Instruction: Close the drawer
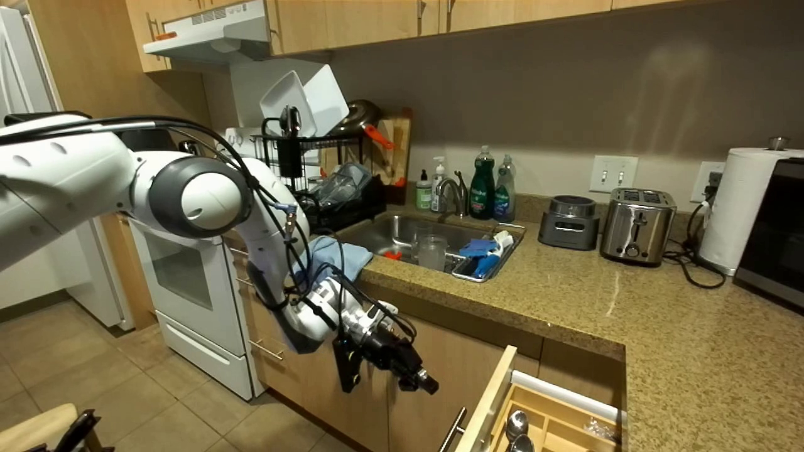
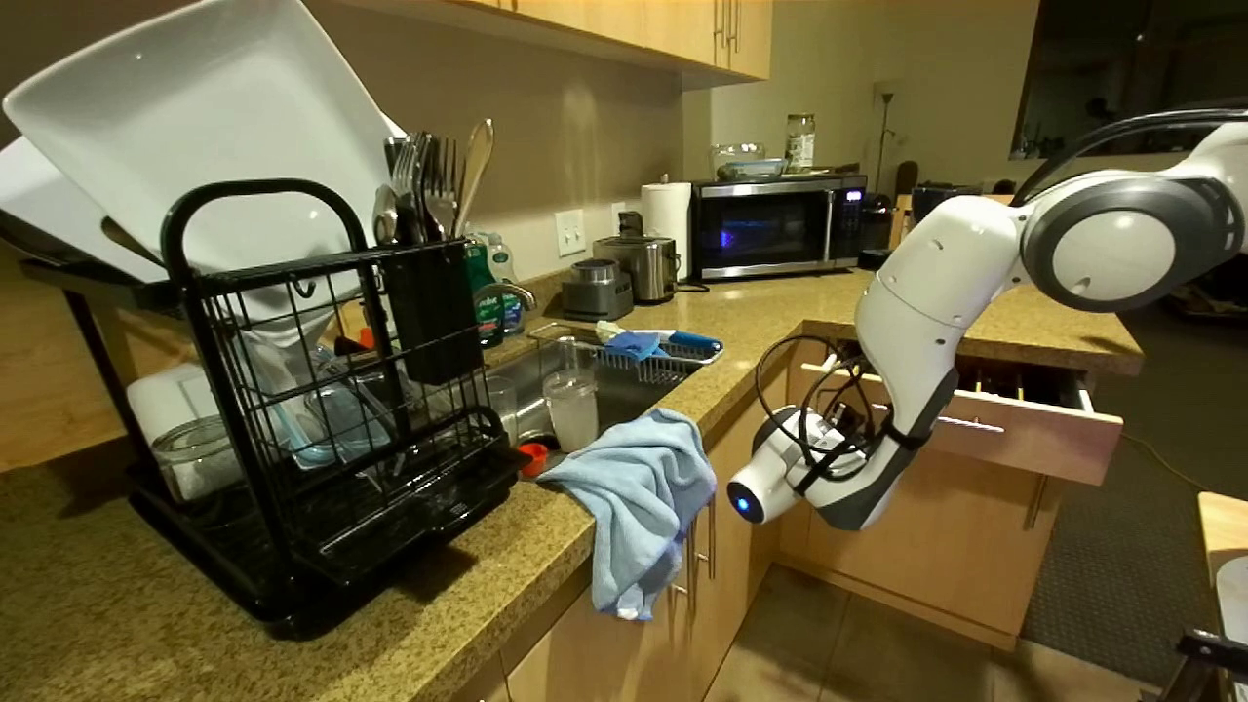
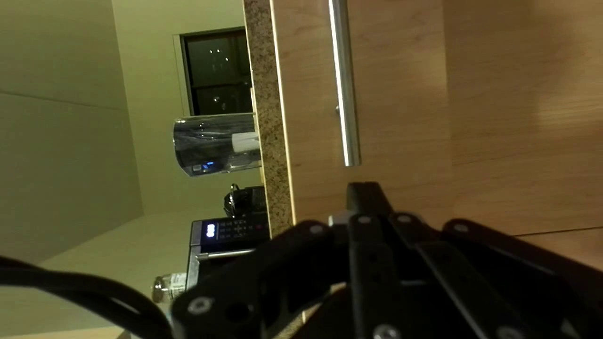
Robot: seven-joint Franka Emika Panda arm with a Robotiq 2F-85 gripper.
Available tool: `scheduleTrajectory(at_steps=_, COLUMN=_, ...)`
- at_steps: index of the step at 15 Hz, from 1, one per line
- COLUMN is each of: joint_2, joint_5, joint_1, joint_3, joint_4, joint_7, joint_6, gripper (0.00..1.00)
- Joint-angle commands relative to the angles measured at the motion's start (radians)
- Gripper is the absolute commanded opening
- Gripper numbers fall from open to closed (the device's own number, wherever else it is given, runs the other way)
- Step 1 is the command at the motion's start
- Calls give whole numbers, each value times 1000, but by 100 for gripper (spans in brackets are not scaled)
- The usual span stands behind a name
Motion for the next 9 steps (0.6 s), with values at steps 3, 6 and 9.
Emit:
scheduleTrajectory(at_steps=3, joint_2=-74, joint_5=-31, joint_1=9, joint_3=5, joint_4=-146, joint_7=-174, joint_6=4, gripper=0)
scheduleTrajectory(at_steps=6, joint_2=-66, joint_5=-35, joint_1=-2, joint_3=-18, joint_4=-146, joint_7=-250, joint_6=-18, gripper=0)
scheduleTrajectory(at_steps=9, joint_2=-54, joint_5=-41, joint_1=-14, joint_3=-45, joint_4=-136, joint_7=-312, joint_6=-29, gripper=0)
